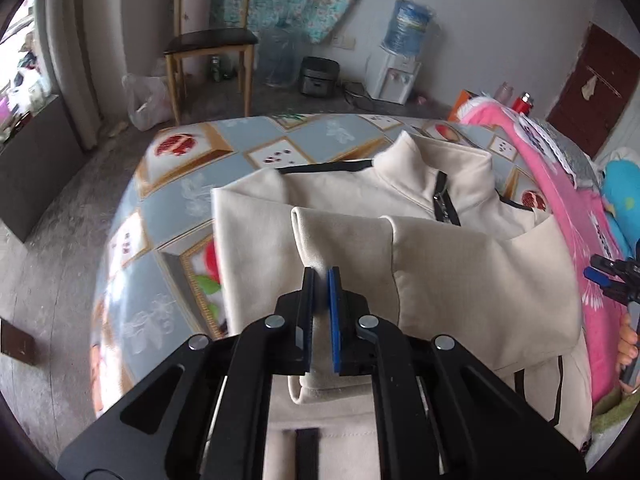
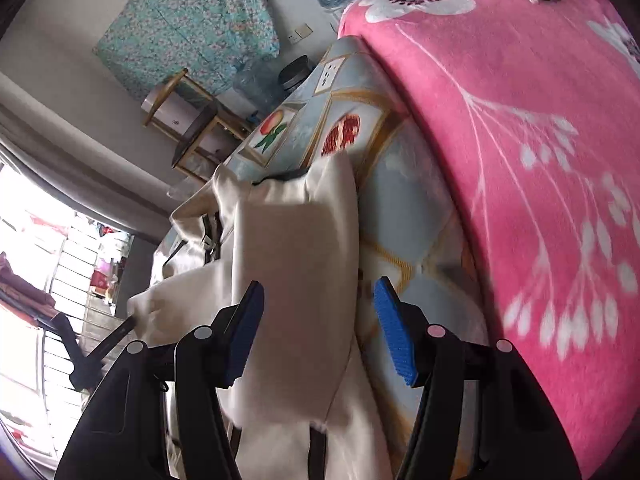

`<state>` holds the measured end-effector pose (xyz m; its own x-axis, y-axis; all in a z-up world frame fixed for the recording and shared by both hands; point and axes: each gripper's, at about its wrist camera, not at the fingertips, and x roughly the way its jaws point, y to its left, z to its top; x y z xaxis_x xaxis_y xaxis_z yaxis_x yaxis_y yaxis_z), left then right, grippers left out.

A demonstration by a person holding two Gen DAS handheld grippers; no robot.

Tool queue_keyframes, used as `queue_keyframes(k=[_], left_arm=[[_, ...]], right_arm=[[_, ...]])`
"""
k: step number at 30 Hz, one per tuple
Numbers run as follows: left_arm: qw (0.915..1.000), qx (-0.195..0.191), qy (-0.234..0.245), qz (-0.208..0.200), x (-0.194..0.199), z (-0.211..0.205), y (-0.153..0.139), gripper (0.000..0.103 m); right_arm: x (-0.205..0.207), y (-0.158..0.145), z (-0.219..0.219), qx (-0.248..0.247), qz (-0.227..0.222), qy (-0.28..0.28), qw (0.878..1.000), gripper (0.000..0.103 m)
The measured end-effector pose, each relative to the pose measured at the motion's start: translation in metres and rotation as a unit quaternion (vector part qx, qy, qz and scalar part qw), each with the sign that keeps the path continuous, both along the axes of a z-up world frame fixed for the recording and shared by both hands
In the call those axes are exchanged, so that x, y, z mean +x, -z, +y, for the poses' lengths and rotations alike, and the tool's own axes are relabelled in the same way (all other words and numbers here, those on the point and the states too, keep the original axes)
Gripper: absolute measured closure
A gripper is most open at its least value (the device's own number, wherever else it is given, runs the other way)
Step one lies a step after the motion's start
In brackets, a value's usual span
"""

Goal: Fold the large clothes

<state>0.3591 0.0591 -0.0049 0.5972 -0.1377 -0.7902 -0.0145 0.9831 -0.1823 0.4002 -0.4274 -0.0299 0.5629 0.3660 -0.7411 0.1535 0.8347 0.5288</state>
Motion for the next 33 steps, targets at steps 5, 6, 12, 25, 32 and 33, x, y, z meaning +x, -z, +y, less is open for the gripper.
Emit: queue_keyframes(k=[5,6,12,25,32,33], left_arm=[[0.9991,0.008,-0.012,0.039,0.001,0.015,0.034,0.096],[0.9990,0.009,-0.014,0.041,0.000,0.016,0.039,0.096],[0.9992,0.026,-0.024,0.016,-0.014,0.018,0.044,0.096],[0.9982,0.054,-0.020,-0.017,-0.006,0.019,0.028,0.097],[0.9971,0.068,-0.030,0.019,-0.003,0.025,0.045,0.092],[0.9969,0.069,-0.033,0.014,-0.005,0.026,0.041,0.092]], right_arm=[[0.041,0.012,0.012,-0.079,0.028,-0.002,0.996,0.057],[0.046,0.011,0.016,-0.102,0.027,-0.004,0.994,0.059],[0.055,0.001,0.045,-0.201,0.014,-0.032,0.979,0.098],[0.044,0.010,0.022,-0.184,-0.003,0.031,0.982,0.098],[0.020,-0.007,-0.002,-0.179,0.005,0.070,0.981,0.093],[0.014,-0.014,0.001,-0.183,-0.003,0.059,0.981,0.092]])
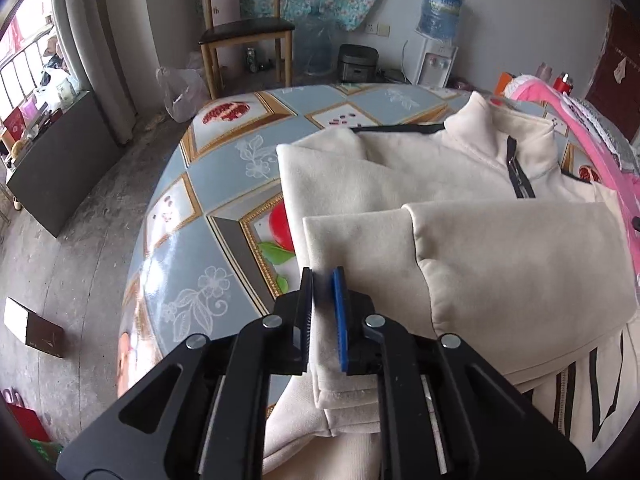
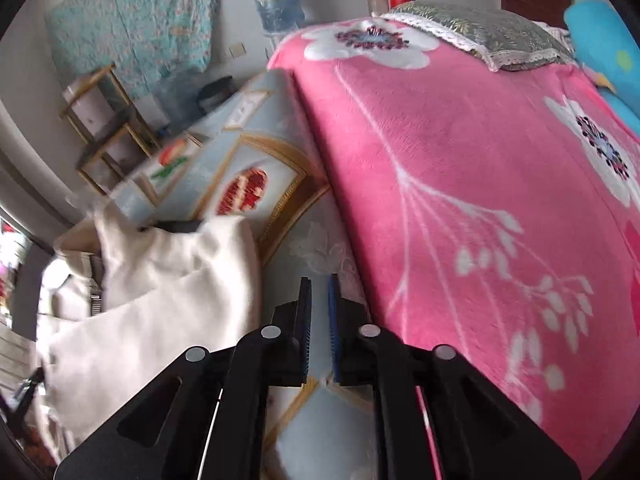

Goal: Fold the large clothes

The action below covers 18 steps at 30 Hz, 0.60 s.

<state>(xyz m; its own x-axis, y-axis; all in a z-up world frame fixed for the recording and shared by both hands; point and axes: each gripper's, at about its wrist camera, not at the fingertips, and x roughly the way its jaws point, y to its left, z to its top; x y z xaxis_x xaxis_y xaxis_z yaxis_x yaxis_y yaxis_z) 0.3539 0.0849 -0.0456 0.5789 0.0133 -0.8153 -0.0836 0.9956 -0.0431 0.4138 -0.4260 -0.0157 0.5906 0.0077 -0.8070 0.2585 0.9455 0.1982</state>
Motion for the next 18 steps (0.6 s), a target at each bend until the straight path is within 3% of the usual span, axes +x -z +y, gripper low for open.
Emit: queue_keyframes(k=[1,2,3,5,8,9,11,16,18], left_arm=[[1.0000,0.003,-0.001,-0.005,-0.002,0.001,-0.004,0.088],[0.9999,0.005,0.000,-0.013,-0.006,0.002,-0.009,0.087],[0.9997,0.001,0.004,-0.026,-0.013,0.003,-0.016,0.086],[0.9989,-0.014,0.019,-0.040,-0.022,0.002,-0.026,0.086],[0.9984,-0.023,0.050,-0.009,-0.026,-0.010,-0.019,0.078],[0.9982,-0.024,0.054,0.011,-0.025,-0.012,-0.012,0.071],[0.9973,-0.012,0.052,0.051,-0.024,-0.011,0.008,0.067],[0.9986,-0.037,0.037,0.013,-0.061,0.012,-0.018,0.058],[0.9987,-0.033,0.038,-0.001,-0.088,0.023,-0.033,0.055]], right_arm=[[-0.009,-0.009,0.009,-0.008,-0.007,-0.020,1.000,0.083],[-0.019,-0.016,0.022,-0.015,-0.014,-0.047,0.999,0.069],[-0.026,-0.021,0.034,-0.017,-0.019,-0.073,0.997,0.063],[-0.045,-0.019,0.071,-0.027,-0.011,-0.152,0.988,0.061],[-0.057,0.008,0.111,-0.072,0.030,-0.209,0.975,0.061],[-0.058,0.018,0.118,-0.083,0.045,-0.213,0.972,0.061],[-0.055,0.042,0.117,-0.090,0.080,-0.200,0.972,0.061],[-0.084,0.012,0.101,-0.032,0.055,-0.170,0.983,0.059],[-0.108,0.003,0.097,0.000,0.048,-0.168,0.985,0.049]])
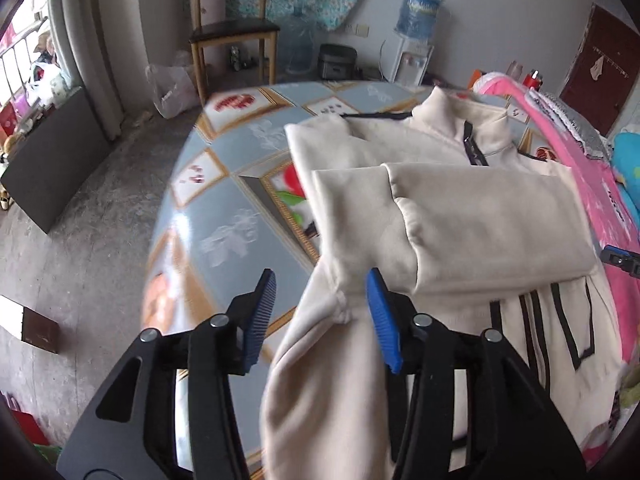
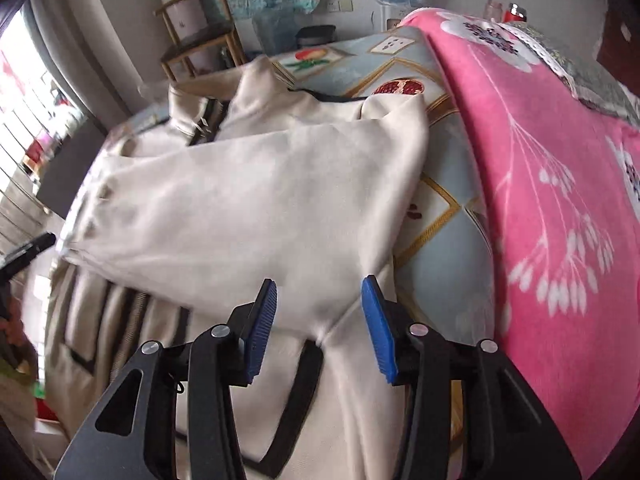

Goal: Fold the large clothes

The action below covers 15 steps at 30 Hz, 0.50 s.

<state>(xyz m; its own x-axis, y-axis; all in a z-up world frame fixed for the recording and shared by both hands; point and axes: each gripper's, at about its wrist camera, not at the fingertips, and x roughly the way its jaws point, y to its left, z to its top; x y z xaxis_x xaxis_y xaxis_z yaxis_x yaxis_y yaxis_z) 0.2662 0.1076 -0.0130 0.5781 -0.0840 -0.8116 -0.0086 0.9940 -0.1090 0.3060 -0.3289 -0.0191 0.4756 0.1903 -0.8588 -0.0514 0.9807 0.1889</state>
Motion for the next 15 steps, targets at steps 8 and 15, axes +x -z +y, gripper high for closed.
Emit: queue_keyframes(k=[8,15], left_arm=[[0.9964,-0.073,0.009,0.043,-0.096,0.030,0.010,0.052],[0.9877,-0.138,0.001,0.073,-0.148,0.032,0.039,0.052]], right_arm=[[-0.122,0.013,-0.032,0.073,0.025,0.084,0.993,0.039],[-0.181,0.044,-0.048,0.148,0.044,0.121,0.981,0.039]])
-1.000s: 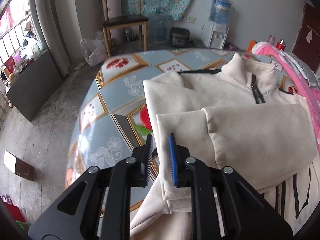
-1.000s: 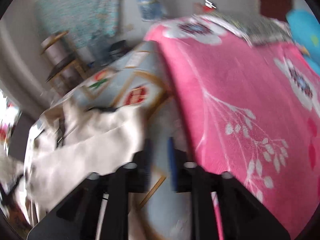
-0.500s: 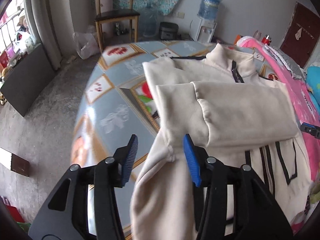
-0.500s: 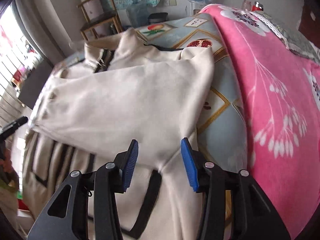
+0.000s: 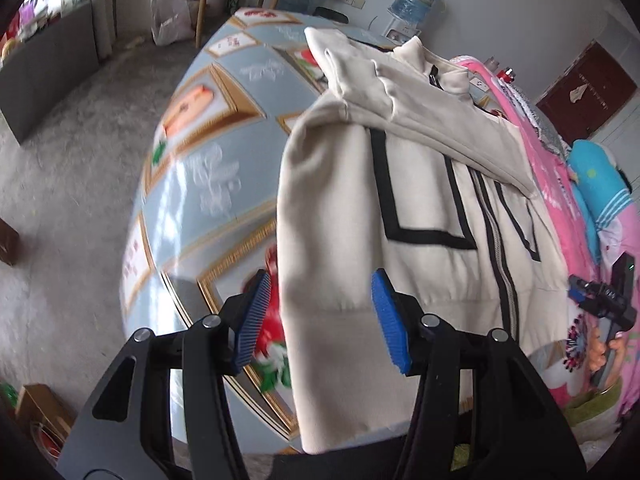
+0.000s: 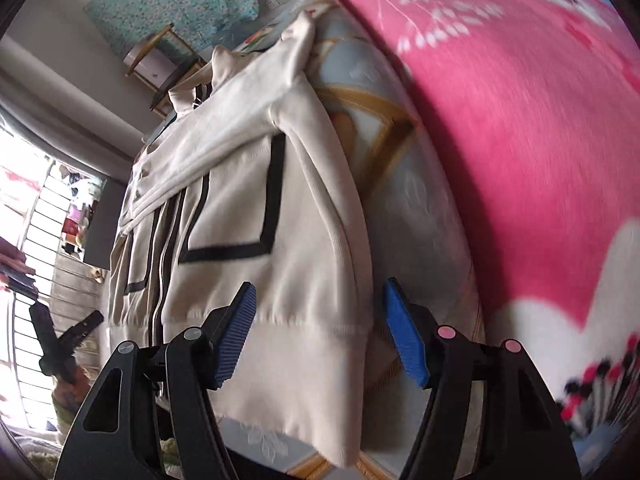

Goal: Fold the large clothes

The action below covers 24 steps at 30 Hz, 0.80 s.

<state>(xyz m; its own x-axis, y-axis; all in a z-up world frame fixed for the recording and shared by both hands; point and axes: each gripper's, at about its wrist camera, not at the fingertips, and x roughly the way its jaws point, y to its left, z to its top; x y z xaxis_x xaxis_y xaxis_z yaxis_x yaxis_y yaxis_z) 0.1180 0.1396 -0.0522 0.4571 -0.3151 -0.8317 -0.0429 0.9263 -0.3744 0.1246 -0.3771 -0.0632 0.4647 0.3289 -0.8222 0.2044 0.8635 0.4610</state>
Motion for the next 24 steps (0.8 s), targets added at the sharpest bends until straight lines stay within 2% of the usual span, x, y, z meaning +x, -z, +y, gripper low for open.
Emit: queue_keyframes(k=[4,9,12,14,15,16,19,20,21,24], left_arm=[[0.9994,-0.031,-0.009,0.017,-0.017,0.001,0.013,0.053],[0.9981,-0.060,-0.014,0.009,-0.034,0.002,0.016,0.054],[0.9976,-0.067,-0.018,0.003,-0.039,0.000,0.017,0.055],[0.9974,-0.068,-0.024,-0.004,-0.040,-0.001,0.018,0.056],[0.9973,-0.067,-0.028,-0.006,-0.039,-0.001,0.018,0.061],[0.9975,-0.062,-0.034,-0.007,-0.038,-0.002,0.018,0.072],[0.9991,-0.023,-0.035,-0.011,-0.035,-0.008,0.017,0.091],[0.9995,-0.007,-0.026,-0.015,-0.035,-0.012,0.014,0.094],[0.9994,0.017,-0.016,-0.026,-0.036,-0.017,0.006,0.095],[0.9962,0.049,0.001,-0.072,-0.045,-0.023,-0.032,0.099]], right_arm=[[-0.024,0.007,0.002,0.036,0.002,0.003,0.999,0.039],[-0.046,0.013,0.004,0.062,0.003,0.010,0.998,0.042],[-0.052,0.019,0.005,0.074,0.002,0.018,0.997,0.050],[-0.050,0.023,0.006,0.082,0.002,0.021,0.996,0.060],[-0.050,0.025,0.007,0.085,0.002,0.023,0.996,0.062],[-0.049,0.026,0.008,0.080,0.001,0.024,0.997,0.066],[-0.046,0.025,0.017,0.035,0.007,0.022,0.999,0.089],[-0.046,0.022,0.021,0.026,0.005,0.020,0.999,0.094],[-0.046,0.017,0.023,0.019,0.003,0.020,1.000,0.095],[-0.054,-0.018,0.023,-0.009,-0.033,0.023,0.999,0.098]])
